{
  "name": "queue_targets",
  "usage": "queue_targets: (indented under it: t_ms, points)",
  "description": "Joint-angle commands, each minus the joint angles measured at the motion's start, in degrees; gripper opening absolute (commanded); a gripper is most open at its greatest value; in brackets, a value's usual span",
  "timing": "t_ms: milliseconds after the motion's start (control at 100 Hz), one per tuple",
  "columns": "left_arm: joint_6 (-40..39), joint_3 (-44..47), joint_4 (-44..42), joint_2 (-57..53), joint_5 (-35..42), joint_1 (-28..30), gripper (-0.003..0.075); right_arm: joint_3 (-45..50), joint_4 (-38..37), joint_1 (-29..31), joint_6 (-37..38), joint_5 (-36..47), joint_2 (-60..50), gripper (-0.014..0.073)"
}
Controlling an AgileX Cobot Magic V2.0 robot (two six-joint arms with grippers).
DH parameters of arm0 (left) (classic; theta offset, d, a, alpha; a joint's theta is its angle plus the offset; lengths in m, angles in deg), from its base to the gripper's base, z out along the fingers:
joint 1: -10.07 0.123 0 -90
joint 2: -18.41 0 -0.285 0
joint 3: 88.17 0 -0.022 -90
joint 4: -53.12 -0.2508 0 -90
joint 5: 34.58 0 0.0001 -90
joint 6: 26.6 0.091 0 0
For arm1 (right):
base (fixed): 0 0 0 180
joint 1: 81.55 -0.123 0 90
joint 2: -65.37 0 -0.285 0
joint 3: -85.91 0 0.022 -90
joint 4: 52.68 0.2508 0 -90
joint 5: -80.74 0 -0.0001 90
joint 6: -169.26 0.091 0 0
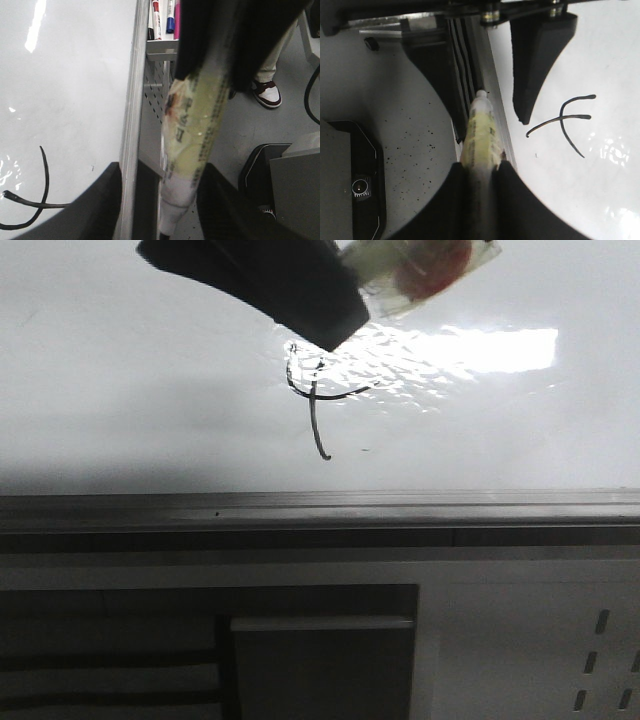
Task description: Write number 4 on whiteboard
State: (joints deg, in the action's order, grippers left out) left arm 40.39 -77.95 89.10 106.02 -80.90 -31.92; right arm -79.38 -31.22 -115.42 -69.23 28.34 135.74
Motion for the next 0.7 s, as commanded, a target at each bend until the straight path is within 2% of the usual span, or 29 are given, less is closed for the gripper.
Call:
queue_targets:
  t_ms: [0,200,310,380,430,570,630,690]
  points:
    - [0.07,-2.01,2.79,-1.69,1.41,-0.55,0.0230,-1.88,1.20,-0.21,-0.72,1.75,-1.01,-0.0046]
    - [0.84,-2.01,3.28,-1.69,1.52,-0.55,0.0043,-1.88,1.20,-0.21,-0.72,0.72,-1.01,-0.0046]
    - [0.84,-2.01,3.28,-1.69,1.52,-0.55,-0.0020,-1.88,1.20,-0.21,-0.72,0.39,-1.01,-0.0046]
    - [0.84,-2.01,3.28,-1.69,1.52,-0.55,-0.0020,-1.88,1.20,-0.21,-0.72,0.39,-1.01,-0.0032]
    - [0.84,-2.01,3.28,-1.69,1.52,-0.55,-0.0020,-1.88,0.91,-0.21,-0.72,0.12,-1.01,0.0010]
    - [0.84,-2.01,2.81,-1.69,1.41,-0.31,-0.0020,-1.98,-3.28,-0.21,2.40,0.14,-1.58,0.0219]
    - [0.71,-2.01,2.07,-1.69,0.91,0.04,-0.0020,-2.56,-6.20,-0.21,5.24,-0.17,-2.54,0.0267]
    - [-1.46,-2.01,0.60,-1.69,0.26,0.82,-0.0020,-3.39,-8.88,-0.21,8.49,-1.21,-3.84,0.0280]
